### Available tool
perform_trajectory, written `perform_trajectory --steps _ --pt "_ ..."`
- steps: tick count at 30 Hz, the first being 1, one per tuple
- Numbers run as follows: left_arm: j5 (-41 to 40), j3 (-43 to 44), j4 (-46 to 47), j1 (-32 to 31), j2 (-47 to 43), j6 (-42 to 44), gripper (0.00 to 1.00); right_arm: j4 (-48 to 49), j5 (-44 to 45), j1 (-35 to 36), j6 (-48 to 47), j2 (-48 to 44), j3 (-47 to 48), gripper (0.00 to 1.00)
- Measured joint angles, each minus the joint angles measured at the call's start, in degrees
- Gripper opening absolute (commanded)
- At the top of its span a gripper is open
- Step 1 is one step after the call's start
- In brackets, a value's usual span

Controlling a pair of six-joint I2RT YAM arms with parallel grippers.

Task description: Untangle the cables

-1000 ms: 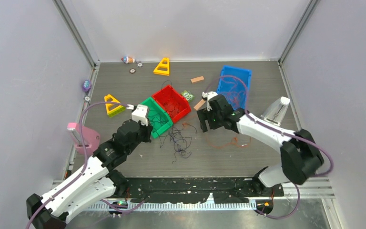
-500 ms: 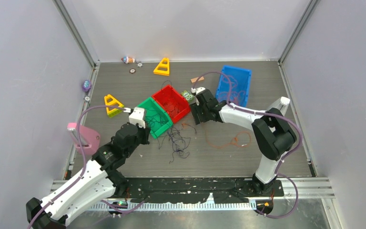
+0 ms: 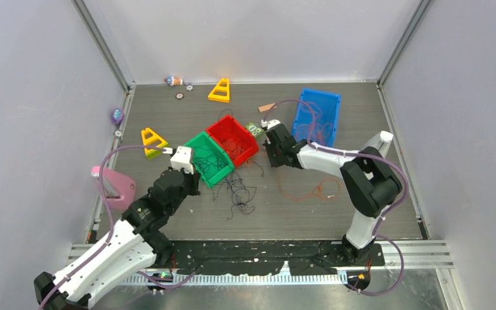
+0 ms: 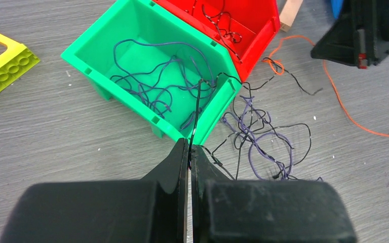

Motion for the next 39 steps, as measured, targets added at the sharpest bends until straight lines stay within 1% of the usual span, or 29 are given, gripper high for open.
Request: perform_trajectory --steps 1,5,11,15,19,23,26,29,34,36,37,38,39 --pt "-0.42 -0.13 -0.11 0.00 -0.42 -0.09 0.00 0.46 0.52 -0.07 0.44 -0.72 -0.85 0.05" --pt "-3.58 -1.27 -1.09 0.00 -3.76 -1.33 0.00 1.40 3.08 -1.66 3.34 -9.11 -6.88 0.05" --pt "-10.27 -4.48 -2.58 0.00 -10.54 -4.94 0.00 4.02 4.50 -10.78 9.49 -25.16 -13.35 0.05" --pt "-16.20 -6.21 -4.81 0.02 -15.06 -10.21 0.00 4.55 4.35 -16.52 13.35 -33.73 -17.55 0.05" --pt "-20.68 -7.93 -6.71 0.04 -19.02 -13.97 0.00 3.23 4.50 -18.93 16.50 -40.02 -20.33 0.05" --pt "-23.26 -8.24 -7.78 0.09 -20.35 -15.74 0.00 1.64 5.51 -20.02 19.28 -43.60 -21.05 0.05" --pt "-23.58 -8.24 -7.63 0.20 -20.22 -15.63 0.00 -0.96 7.48 -20.92 22.23 -46.03 -21.64 0.05" --pt "-21.53 -8.24 -6.27 0.31 -19.23 -13.29 0.00 -4.68 8.76 -21.31 25.03 -47.01 -22.10 0.05" --pt "-14.05 -8.24 -2.23 0.37 -14.71 -8.35 0.00 -13.66 12.11 -21.40 30.40 -47.36 -23.15 0.07" --pt "-11.34 -8.24 -0.76 0.37 -12.41 -6.64 0.00 -17.86 13.79 -21.40 33.05 -47.69 -23.54 0.15" --pt "-9.90 -8.22 -0.20 0.37 -11.02 -5.77 0.00 -19.78 14.58 -21.40 34.40 -48.02 -23.74 0.17" --pt "-8.52 -8.20 0.46 0.37 -9.60 -5.09 0.00 -21.97 15.32 -21.40 35.65 -48.41 -23.85 0.34" --pt "-7.21 -8.20 0.94 0.37 -8.22 -4.33 0.00 -23.74 15.89 -21.40 36.76 -48.87 -23.91 0.45"
